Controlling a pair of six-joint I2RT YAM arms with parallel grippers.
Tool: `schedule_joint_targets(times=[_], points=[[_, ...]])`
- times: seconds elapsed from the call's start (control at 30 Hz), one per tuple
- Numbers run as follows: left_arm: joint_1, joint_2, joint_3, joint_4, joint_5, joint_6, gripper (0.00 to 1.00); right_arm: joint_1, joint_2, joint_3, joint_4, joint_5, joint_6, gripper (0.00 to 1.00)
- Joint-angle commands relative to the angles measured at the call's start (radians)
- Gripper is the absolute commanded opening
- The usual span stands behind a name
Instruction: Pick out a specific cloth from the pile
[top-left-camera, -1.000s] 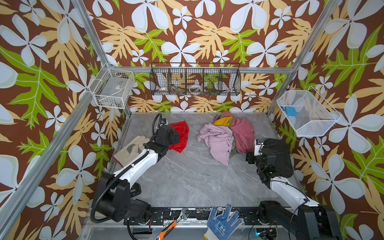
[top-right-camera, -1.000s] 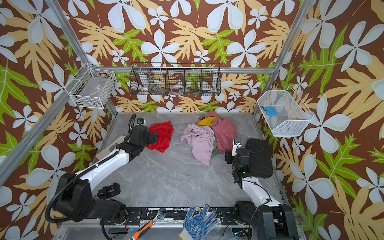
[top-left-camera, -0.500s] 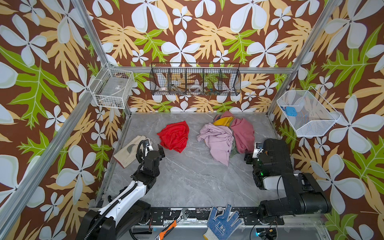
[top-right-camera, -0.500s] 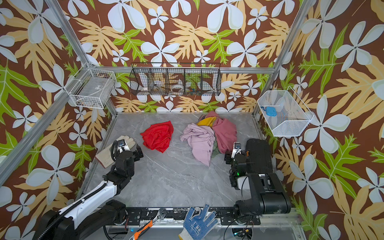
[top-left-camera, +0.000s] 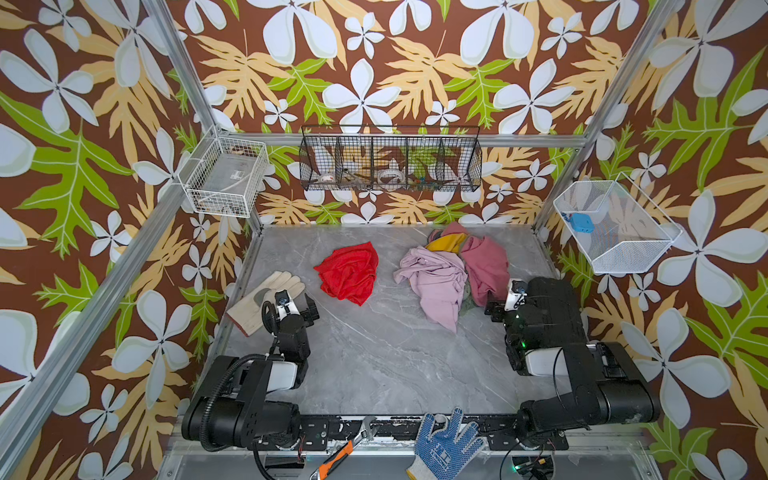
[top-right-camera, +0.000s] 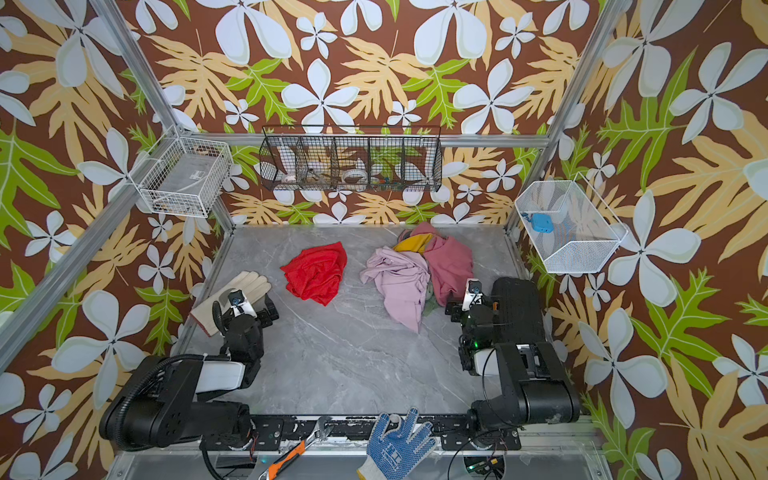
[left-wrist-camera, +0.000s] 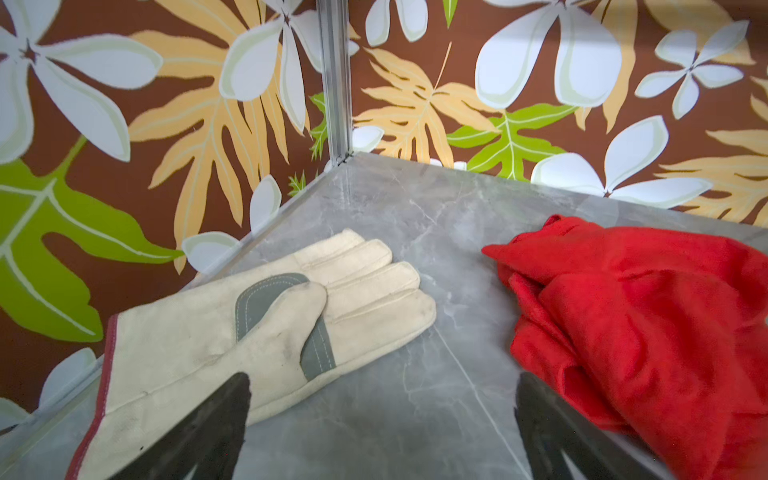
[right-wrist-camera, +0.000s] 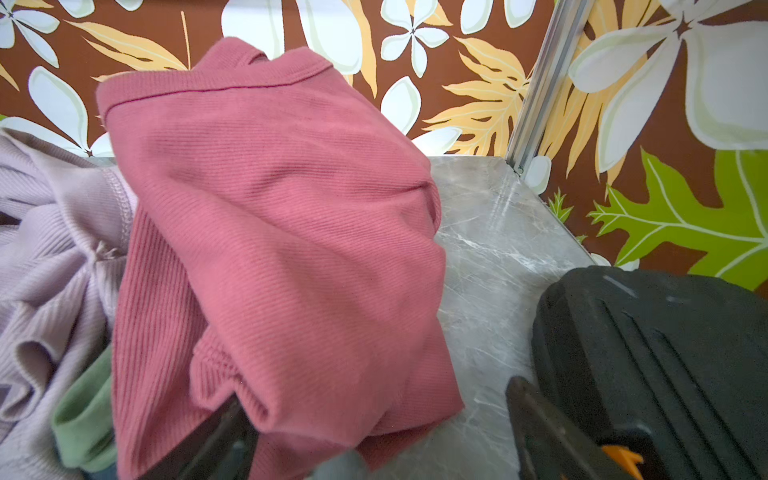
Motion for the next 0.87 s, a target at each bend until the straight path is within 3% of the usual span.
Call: schedule_joint_targets(times=[0.0, 0.03, 0.53, 0.83], points=[[0.01, 0.014, -0.005, 0.168, 0.111, 0.002, 1.0, 0.001, 0.0, 0.003, 0.022, -0.004, -0.004, 0.91], [0.01, -0.003, 0.006, 0.112, 0.111, -0.007, 1.0, 0.0, 0.001, 0.003, 0.021, -0.005, -0.004, 0.92], [0.01, 0.012, 0.001, 0.151, 0.11, 0.003, 1.0, 0.001, 0.001, 0.004, 0.022, -0.004, -0.004, 1.0], [0.01, 0.012, 0.0, 0.152, 0.112, 0.004, 1.0, 0.001, 0.001, 0.004, 0.021, -0.005, -0.004, 1.0]])
